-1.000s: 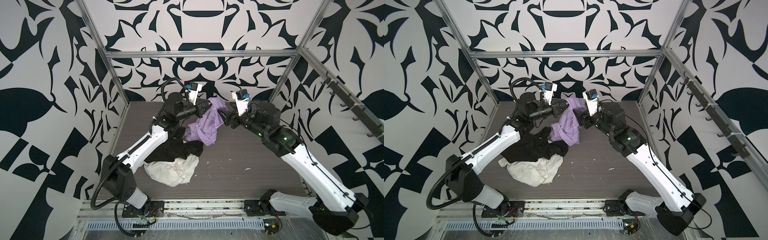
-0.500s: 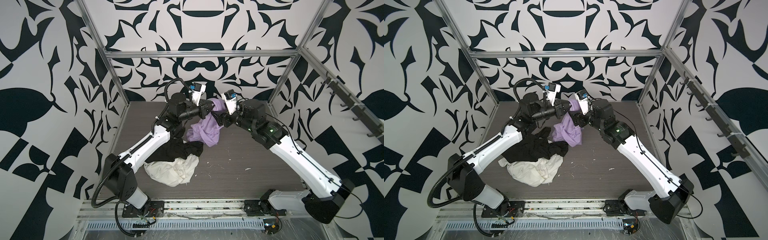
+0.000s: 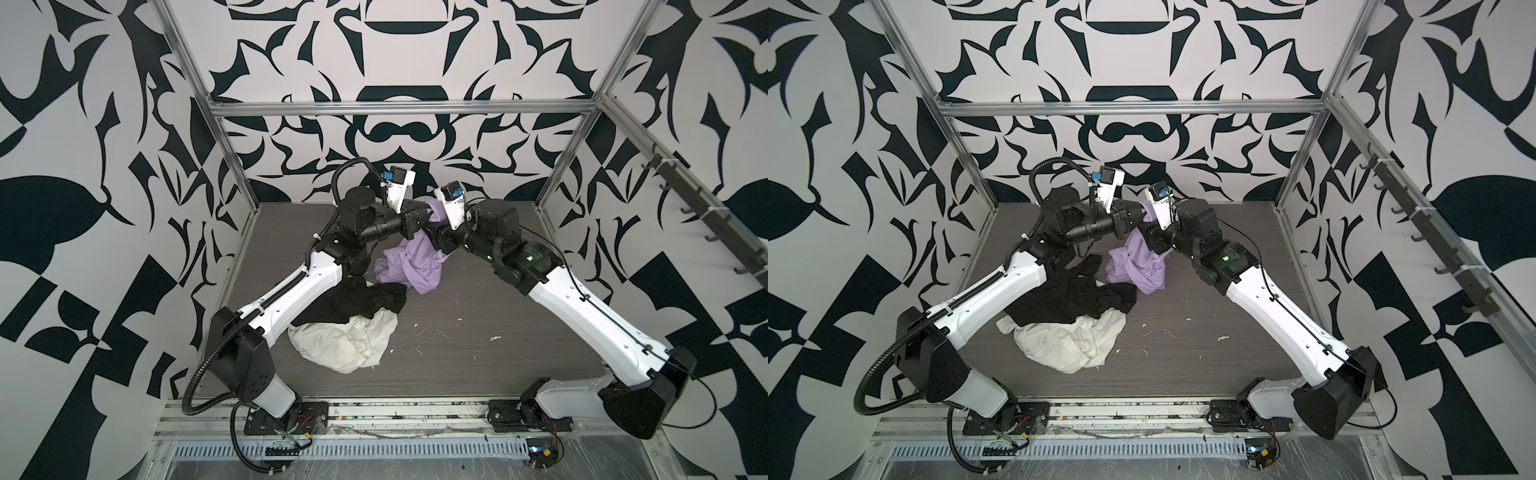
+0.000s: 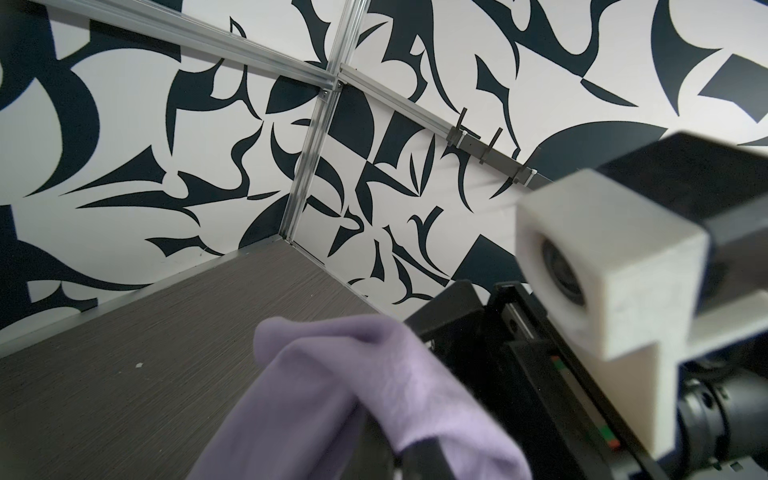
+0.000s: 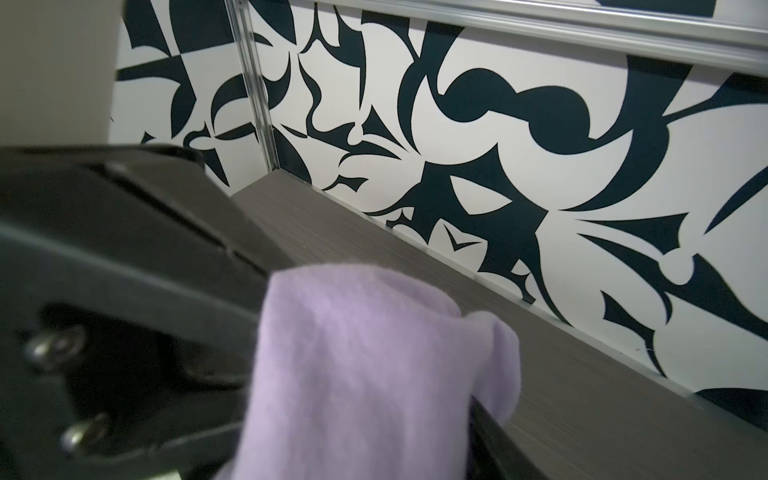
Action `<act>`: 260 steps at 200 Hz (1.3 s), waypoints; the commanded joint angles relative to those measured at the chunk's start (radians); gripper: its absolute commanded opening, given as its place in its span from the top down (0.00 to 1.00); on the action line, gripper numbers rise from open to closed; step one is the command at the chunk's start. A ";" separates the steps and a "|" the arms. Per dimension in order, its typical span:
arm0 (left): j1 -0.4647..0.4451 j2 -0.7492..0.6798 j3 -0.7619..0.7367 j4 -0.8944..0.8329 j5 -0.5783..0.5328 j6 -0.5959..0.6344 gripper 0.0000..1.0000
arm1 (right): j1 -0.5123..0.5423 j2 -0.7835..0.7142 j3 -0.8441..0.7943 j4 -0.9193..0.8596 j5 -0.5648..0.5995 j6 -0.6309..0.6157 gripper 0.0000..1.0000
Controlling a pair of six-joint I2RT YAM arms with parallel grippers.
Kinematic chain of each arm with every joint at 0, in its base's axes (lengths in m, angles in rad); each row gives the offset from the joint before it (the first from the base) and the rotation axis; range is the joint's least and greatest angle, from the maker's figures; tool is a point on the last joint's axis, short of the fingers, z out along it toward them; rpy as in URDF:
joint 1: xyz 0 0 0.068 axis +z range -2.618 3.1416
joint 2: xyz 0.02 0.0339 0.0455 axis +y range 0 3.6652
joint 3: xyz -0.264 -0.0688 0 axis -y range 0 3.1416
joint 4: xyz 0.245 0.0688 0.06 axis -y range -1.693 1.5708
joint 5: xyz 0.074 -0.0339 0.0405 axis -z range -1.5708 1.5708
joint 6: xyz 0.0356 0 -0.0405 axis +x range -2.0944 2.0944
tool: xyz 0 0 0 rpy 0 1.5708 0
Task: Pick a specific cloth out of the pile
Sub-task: 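Open the left gripper to release the lavender cloth while the right gripper holds it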
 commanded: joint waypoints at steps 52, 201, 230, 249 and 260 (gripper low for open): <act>-0.011 0.001 0.048 0.069 0.007 0.002 1.00 | -0.005 -0.037 -0.028 0.086 0.020 0.005 0.64; -0.011 -0.006 0.035 0.081 0.007 0.010 0.91 | -0.011 -0.066 -0.010 0.074 0.052 -0.008 0.99; -0.011 -0.019 0.025 0.086 0.009 0.023 0.75 | -0.023 -0.068 0.017 0.046 0.092 -0.021 1.00; -0.011 -0.032 0.010 0.105 0.021 0.034 0.62 | -0.040 -0.073 0.035 0.026 0.111 -0.025 1.00; -0.011 -0.038 0.000 0.115 0.028 0.041 0.54 | -0.050 -0.075 0.047 0.014 0.112 -0.023 1.00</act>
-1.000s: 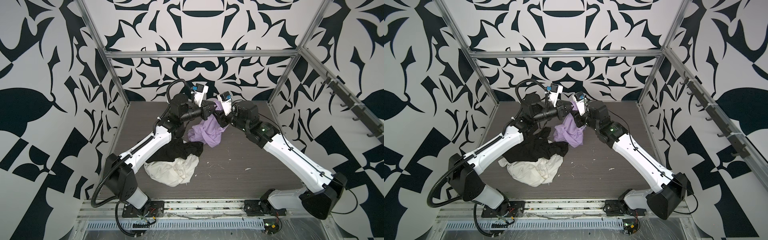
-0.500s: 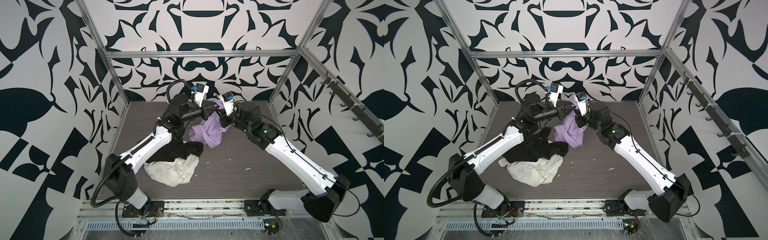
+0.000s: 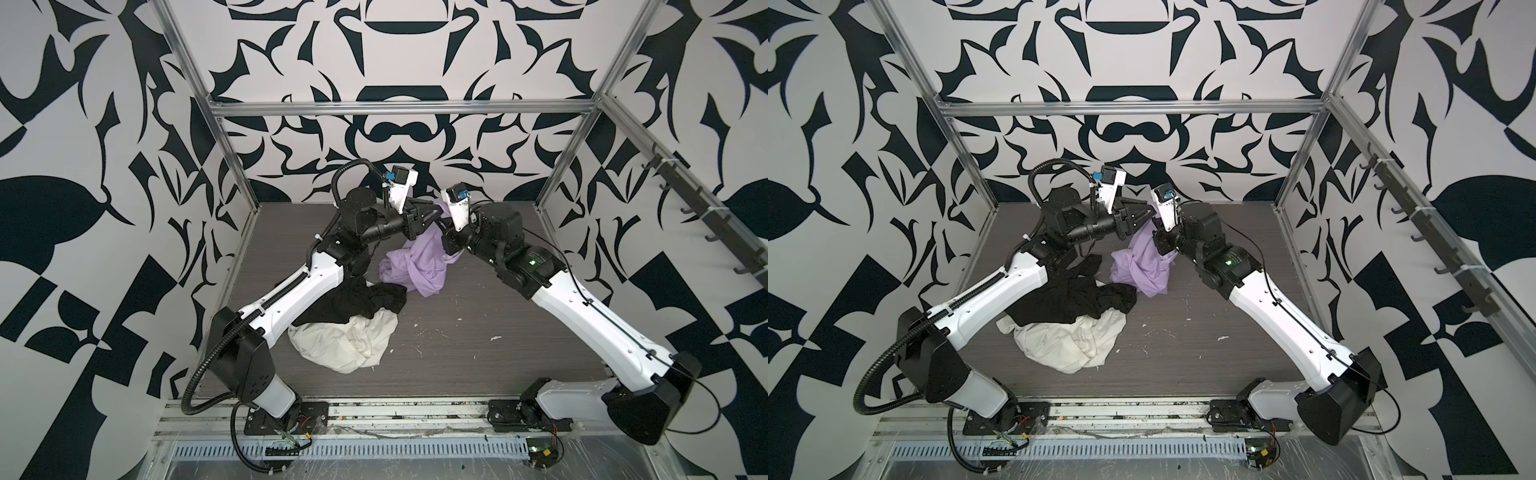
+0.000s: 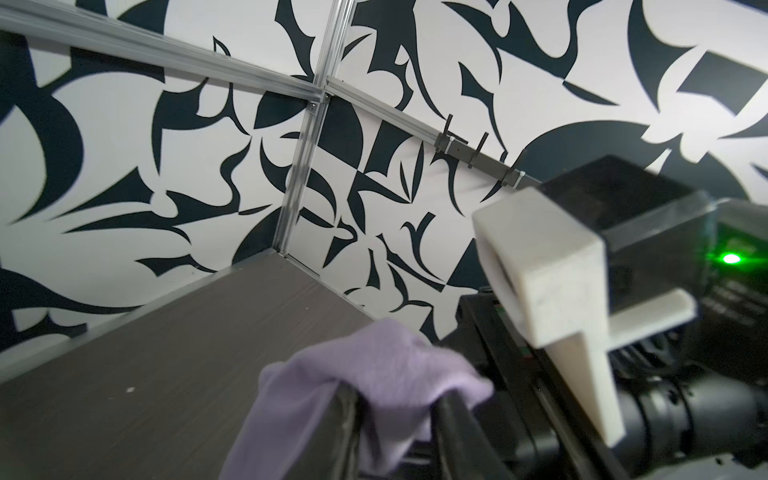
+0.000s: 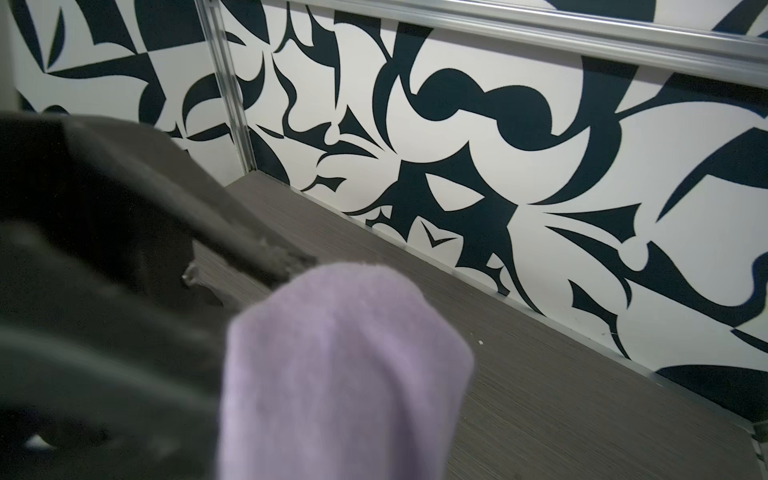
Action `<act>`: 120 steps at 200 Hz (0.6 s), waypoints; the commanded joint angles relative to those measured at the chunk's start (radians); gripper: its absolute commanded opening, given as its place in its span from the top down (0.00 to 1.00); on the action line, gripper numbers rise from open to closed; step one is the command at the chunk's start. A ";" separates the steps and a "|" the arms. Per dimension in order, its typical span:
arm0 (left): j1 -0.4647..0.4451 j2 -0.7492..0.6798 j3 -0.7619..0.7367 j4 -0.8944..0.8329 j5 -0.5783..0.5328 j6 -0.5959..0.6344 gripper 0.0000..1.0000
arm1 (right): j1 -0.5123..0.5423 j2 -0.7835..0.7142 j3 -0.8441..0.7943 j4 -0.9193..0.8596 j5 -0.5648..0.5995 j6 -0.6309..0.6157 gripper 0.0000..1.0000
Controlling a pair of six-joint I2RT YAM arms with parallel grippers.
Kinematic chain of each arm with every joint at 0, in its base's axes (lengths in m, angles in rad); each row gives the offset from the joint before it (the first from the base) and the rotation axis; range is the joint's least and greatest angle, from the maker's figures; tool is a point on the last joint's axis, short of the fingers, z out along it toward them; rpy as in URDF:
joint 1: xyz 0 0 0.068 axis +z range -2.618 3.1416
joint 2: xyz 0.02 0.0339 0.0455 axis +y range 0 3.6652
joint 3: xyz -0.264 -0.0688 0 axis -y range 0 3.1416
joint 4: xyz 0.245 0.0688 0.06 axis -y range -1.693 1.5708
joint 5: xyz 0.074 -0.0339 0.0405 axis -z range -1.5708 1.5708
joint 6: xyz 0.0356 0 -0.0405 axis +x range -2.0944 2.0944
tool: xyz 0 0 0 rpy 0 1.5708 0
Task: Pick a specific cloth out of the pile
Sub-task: 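Open the left gripper to release the lavender cloth while the right gripper holds it, then carry the lavender cloth with the right gripper away from the black cloth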
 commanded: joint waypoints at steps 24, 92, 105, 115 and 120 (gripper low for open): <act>-0.003 -0.052 -0.020 0.083 0.031 0.028 0.43 | -0.040 -0.045 0.103 -0.013 0.058 -0.015 1.00; -0.001 -0.094 -0.074 0.110 0.028 0.074 0.25 | -0.056 -0.095 0.171 -0.106 0.115 -0.053 1.00; -0.001 -0.096 -0.080 0.113 0.032 0.075 0.23 | -0.055 -0.109 0.182 -0.125 0.125 -0.060 1.00; -0.001 -0.098 -0.085 0.116 0.034 0.075 0.22 | -0.055 -0.120 0.191 -0.137 0.131 -0.063 1.00; -0.002 -0.099 -0.089 0.118 0.034 0.077 0.22 | -0.056 -0.124 0.195 -0.144 0.133 -0.064 1.00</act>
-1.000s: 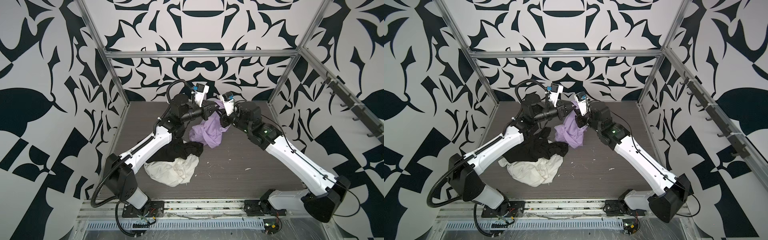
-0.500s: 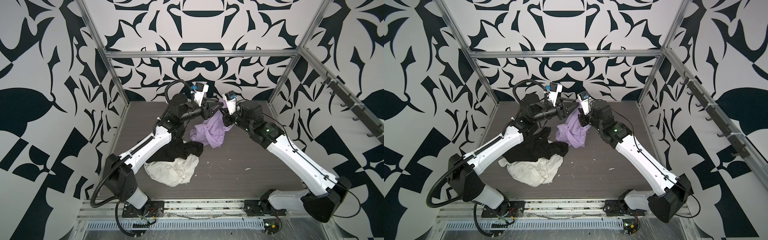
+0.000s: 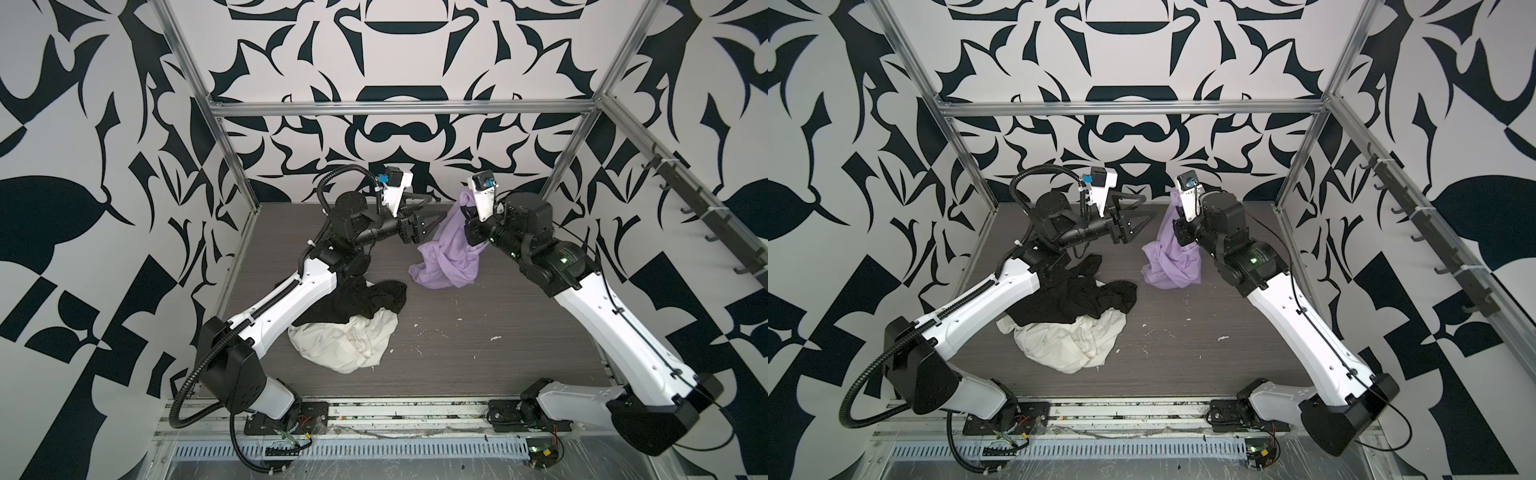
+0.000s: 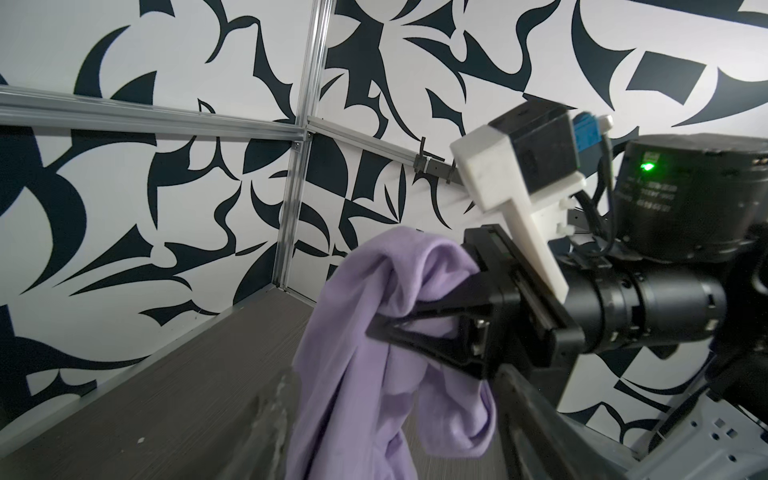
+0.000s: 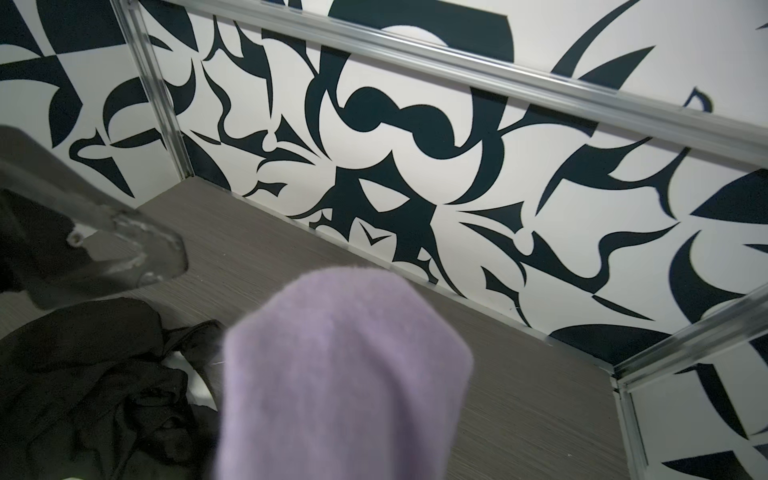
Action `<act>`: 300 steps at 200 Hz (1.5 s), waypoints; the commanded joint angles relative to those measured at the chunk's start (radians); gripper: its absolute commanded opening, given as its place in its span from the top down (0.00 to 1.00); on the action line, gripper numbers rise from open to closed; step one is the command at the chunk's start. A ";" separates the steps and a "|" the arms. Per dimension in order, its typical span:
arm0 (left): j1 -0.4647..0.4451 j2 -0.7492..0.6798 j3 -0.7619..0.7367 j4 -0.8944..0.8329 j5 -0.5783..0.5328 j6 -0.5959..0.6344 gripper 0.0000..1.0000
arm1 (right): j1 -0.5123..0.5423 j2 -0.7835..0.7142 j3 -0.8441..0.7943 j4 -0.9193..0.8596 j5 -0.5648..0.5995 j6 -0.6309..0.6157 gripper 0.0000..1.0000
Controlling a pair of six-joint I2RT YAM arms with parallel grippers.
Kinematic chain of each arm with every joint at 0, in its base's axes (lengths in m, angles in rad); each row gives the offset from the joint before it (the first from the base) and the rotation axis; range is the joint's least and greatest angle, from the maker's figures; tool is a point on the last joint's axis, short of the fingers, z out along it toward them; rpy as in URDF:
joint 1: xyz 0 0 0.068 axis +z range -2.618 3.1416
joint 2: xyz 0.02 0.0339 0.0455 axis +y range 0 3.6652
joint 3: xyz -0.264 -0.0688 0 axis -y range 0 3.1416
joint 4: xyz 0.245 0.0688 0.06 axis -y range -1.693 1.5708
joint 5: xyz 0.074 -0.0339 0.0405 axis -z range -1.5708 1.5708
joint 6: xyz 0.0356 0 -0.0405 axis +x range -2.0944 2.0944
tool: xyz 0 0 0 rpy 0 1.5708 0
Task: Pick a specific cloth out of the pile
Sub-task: 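Carry the lavender cloth with the right gripper away from the black cloth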
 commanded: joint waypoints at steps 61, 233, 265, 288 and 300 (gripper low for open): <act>-0.002 -0.053 -0.060 0.061 0.007 0.031 0.17 | -0.003 -0.107 0.102 -0.059 0.044 -0.031 1.00; 0.002 -0.069 -0.103 0.053 -0.016 0.066 0.16 | -0.003 -0.125 -0.080 -0.103 -0.013 0.072 1.00; 0.003 -0.072 -0.115 0.049 -0.019 0.066 0.16 | -0.004 -0.130 -0.117 -0.096 -0.021 0.090 1.00; 0.005 -0.075 -0.119 0.049 -0.021 0.066 0.16 | -0.004 -0.133 -0.137 -0.089 -0.023 0.098 1.00; 0.006 -0.075 -0.122 0.050 -0.021 0.067 0.16 | -0.004 -0.133 -0.144 -0.084 -0.023 0.100 1.00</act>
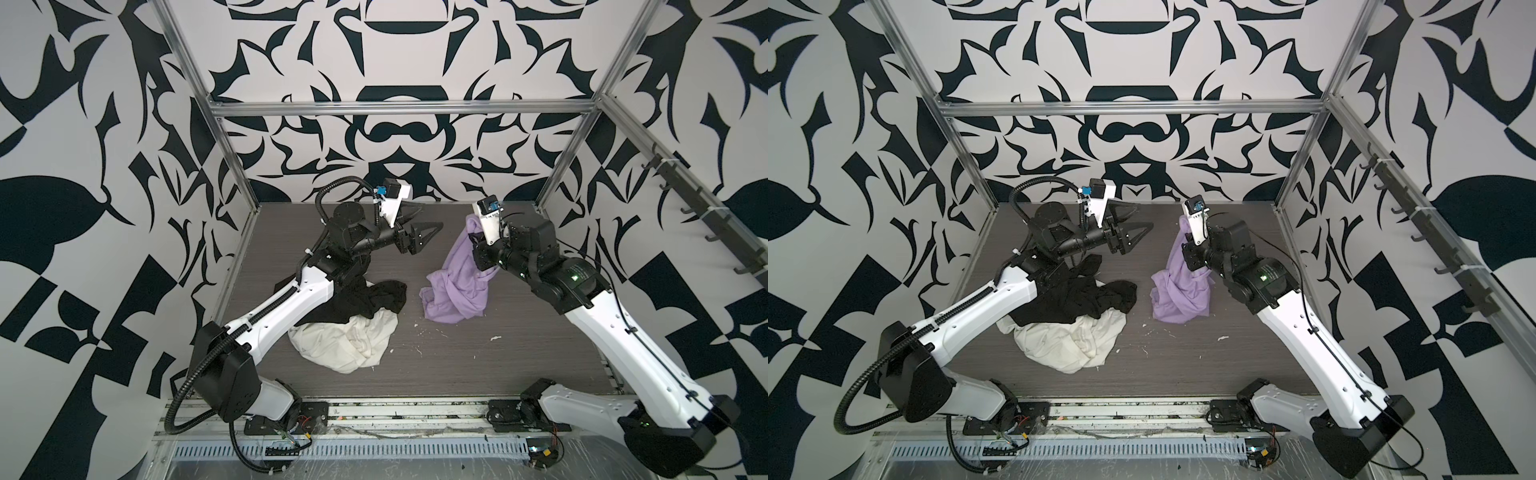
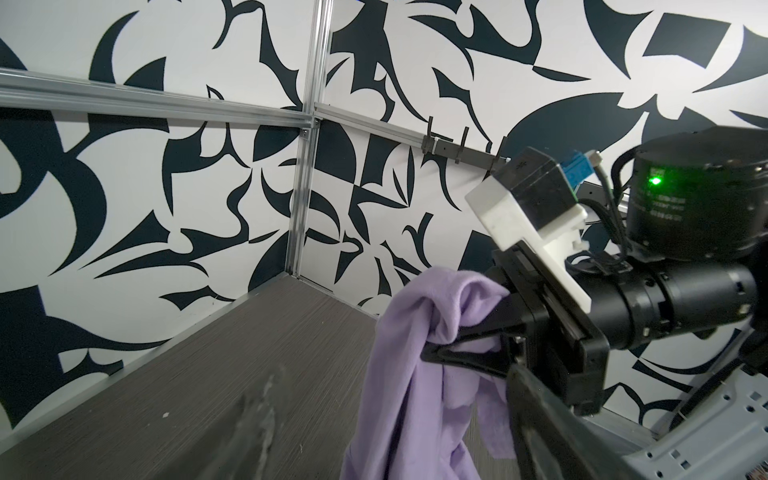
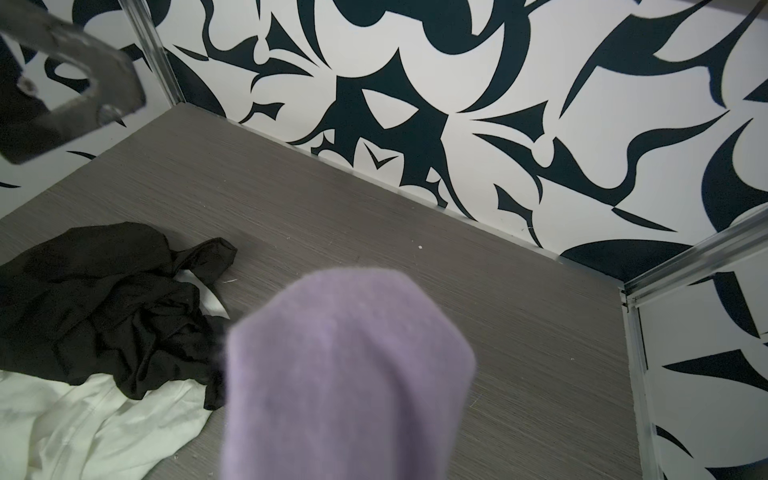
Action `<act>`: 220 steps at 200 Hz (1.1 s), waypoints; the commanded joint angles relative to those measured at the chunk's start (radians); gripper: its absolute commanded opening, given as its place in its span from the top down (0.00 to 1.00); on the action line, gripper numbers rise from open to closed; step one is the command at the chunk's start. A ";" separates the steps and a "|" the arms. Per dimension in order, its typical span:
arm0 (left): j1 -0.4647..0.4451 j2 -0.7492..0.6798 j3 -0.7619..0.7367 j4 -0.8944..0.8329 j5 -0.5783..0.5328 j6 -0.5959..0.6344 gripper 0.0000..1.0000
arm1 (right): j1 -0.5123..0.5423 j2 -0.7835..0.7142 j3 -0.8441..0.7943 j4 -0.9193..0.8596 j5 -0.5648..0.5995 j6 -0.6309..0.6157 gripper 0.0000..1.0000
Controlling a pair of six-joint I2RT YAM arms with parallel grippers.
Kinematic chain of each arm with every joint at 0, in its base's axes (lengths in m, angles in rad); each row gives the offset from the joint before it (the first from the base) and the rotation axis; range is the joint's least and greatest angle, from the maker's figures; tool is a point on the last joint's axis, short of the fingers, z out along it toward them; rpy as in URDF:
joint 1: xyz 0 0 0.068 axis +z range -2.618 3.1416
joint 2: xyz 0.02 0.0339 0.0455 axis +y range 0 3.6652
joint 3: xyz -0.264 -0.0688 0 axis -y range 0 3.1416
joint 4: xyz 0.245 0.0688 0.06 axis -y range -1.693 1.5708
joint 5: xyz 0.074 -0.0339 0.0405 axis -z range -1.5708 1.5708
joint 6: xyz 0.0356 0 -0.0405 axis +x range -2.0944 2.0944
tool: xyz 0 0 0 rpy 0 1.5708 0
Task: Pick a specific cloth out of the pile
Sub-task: 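Carry the lavender cloth with the right gripper away from the black cloth, then lower the lavender cloth onto the table with the right gripper and release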
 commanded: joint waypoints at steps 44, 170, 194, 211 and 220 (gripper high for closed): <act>0.005 -0.039 -0.025 0.021 -0.008 0.011 0.16 | -0.004 -0.025 -0.023 0.097 -0.009 0.024 1.00; 0.005 -0.044 -0.043 0.008 -0.020 0.016 0.12 | -0.003 -0.043 -0.237 0.100 -0.116 0.182 1.00; 0.005 -0.043 -0.044 0.005 -0.019 0.015 0.12 | -0.003 -0.034 -0.312 0.113 -0.170 0.255 1.00; 0.005 -0.047 -0.048 0.005 -0.020 0.013 0.12 | -0.003 -0.032 -0.357 0.119 -0.197 0.291 1.00; 0.005 -0.049 -0.052 0.004 -0.020 0.010 0.12 | -0.004 -0.032 -0.382 0.126 -0.208 0.306 1.00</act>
